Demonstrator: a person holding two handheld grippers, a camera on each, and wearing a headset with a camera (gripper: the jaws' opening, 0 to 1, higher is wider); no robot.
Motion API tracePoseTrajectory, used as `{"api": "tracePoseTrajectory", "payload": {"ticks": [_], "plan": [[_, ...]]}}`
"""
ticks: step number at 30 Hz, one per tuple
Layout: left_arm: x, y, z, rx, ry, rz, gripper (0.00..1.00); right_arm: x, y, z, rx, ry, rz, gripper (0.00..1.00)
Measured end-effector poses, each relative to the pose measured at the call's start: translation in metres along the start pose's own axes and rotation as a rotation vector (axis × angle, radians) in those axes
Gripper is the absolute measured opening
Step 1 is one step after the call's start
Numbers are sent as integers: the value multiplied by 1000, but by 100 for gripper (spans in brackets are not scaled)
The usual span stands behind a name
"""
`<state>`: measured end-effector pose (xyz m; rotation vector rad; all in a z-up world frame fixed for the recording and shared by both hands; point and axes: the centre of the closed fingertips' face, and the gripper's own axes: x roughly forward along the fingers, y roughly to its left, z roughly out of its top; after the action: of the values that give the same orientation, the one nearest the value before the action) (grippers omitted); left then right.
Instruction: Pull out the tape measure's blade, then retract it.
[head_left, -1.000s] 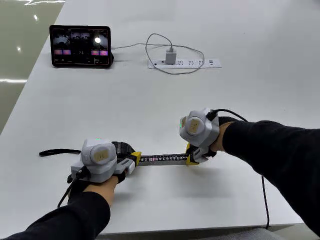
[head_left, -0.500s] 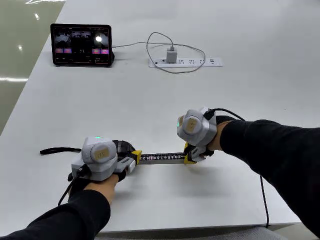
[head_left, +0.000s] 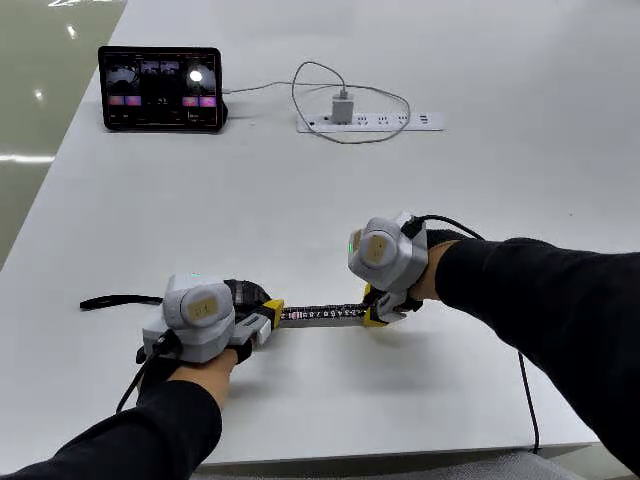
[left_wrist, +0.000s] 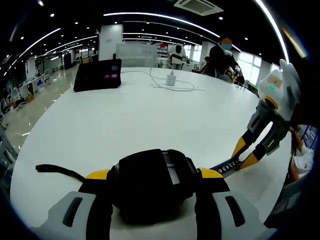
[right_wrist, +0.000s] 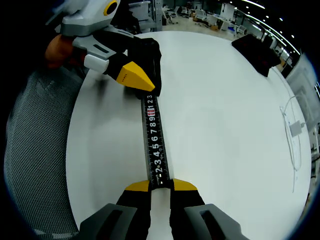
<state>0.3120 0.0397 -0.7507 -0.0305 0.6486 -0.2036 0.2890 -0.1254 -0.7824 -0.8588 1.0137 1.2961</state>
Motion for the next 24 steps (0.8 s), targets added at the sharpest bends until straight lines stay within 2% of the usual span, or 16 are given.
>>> {"api": "tracePoseTrajectory", "payload": {"ticks": [24], "plan": [[0,1,0,-2,7,-3,63,4,4,11,-37,-15,11,10]]}}
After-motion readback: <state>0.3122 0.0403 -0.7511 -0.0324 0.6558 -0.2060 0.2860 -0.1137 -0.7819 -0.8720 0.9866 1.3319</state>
